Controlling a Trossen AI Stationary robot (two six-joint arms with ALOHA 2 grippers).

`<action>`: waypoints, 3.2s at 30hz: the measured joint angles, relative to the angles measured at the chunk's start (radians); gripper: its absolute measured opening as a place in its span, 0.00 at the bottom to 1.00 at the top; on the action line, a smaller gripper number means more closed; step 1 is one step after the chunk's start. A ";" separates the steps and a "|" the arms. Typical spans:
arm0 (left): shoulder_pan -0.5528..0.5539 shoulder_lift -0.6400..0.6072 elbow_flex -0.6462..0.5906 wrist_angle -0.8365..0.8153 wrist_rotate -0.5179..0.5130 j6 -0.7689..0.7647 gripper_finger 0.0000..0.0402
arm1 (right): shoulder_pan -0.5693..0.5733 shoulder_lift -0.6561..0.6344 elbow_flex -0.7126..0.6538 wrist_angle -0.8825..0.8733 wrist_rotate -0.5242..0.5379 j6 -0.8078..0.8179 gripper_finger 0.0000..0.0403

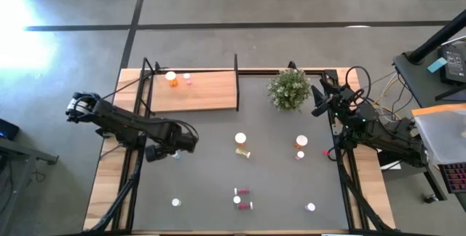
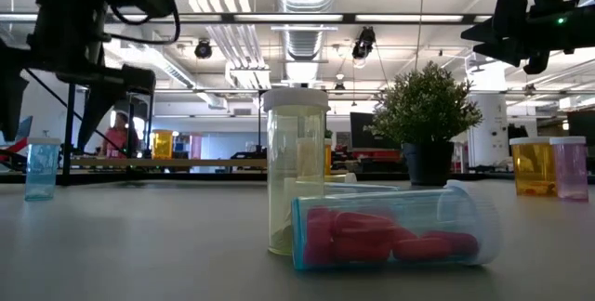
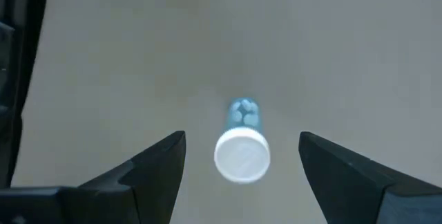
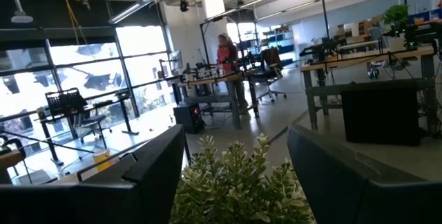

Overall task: Pick and place medicine bottles onto shelf by color
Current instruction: Put the top small blue pill bottle on the shelf

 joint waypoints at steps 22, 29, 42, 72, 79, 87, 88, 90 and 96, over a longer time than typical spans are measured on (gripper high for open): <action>0.001 0.006 -0.062 0.130 -0.007 -0.001 0.26 | 0.000 0.000 0.000 0.000 0.000 0.000 0.62; 0.021 0.006 -0.030 0.135 -0.010 0.036 0.24 | 0.000 0.000 0.000 0.000 0.000 0.000 0.62; 0.291 0.052 0.137 0.037 -0.012 0.471 0.23 | 0.000 0.000 0.000 0.000 0.000 0.000 0.62; 0.793 0.518 0.706 -0.090 -0.121 1.206 0.23 | 0.000 0.000 0.000 0.000 0.000 0.000 0.62; 0.838 0.557 0.754 -0.089 -0.124 1.295 0.23 | 0.000 0.000 0.000 0.000 0.000 0.000 0.62; 0.909 0.560 0.763 -0.073 -0.129 1.368 0.23 | 0.000 0.000 0.000 0.000 0.000 0.000 0.62; 0.918 0.560 0.763 -0.072 -0.130 1.371 0.23 | 0.000 0.000 0.000 0.000 0.000 0.000 0.62; 0.933 0.560 0.763 -0.069 -0.137 1.382 0.23 | 0.000 0.000 0.000 0.000 0.000 0.000 0.62; 0.958 0.560 0.763 -0.041 -0.158 1.424 0.23 | 0.000 0.000 0.000 0.000 0.000 0.000 0.62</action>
